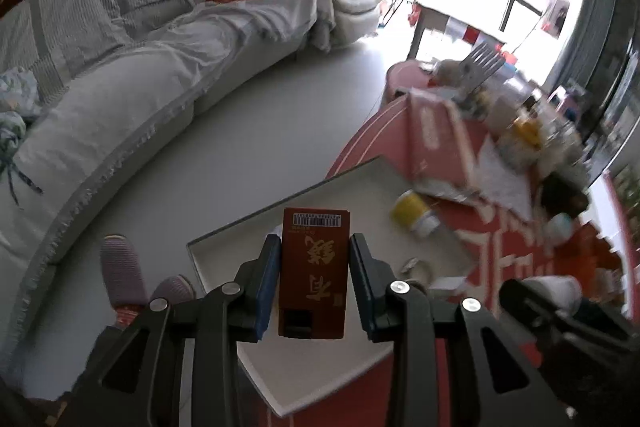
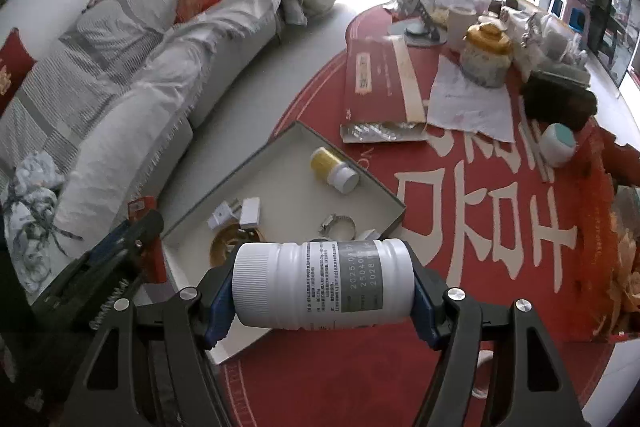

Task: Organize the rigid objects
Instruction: 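Carry the red box and white bottle over the box lid with both tools, then release the red box into the lid with the left tool while the right tool releases the bottle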

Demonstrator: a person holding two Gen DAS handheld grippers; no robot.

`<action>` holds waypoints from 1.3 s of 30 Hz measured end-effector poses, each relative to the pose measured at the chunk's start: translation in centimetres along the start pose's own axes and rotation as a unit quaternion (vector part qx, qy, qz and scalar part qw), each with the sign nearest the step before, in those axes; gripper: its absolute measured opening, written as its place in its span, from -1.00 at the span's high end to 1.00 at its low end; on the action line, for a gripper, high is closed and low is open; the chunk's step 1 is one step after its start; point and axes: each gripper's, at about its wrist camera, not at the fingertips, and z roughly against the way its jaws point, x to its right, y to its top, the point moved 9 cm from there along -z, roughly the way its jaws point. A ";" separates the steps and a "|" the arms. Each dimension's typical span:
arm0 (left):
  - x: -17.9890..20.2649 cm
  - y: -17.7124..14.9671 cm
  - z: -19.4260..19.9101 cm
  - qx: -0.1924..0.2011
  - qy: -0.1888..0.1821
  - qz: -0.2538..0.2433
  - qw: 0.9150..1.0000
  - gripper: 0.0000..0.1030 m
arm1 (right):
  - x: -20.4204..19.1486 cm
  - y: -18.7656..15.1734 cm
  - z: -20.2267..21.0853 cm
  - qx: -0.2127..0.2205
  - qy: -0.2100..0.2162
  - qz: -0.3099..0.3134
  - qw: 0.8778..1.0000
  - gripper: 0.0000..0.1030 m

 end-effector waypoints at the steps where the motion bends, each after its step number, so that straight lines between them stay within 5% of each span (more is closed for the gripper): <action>1: -0.2 -0.5 -1.1 -0.012 0.005 -0.002 1.000 0.28 | 0.0 0.0 -0.6 -0.004 -0.004 0.002 1.000 -0.40; 17: -0.9 -1.8 -6.4 -0.050 0.033 -0.006 0.998 0.28 | 0.1 0.4 -7.6 -0.057 -0.021 0.010 0.998 -0.40; 39: -1.2 -1.7 -8.3 -0.062 0.035 -0.004 0.997 0.28 | -0.2 0.7 -10.6 -0.079 -0.028 0.017 0.996 -0.40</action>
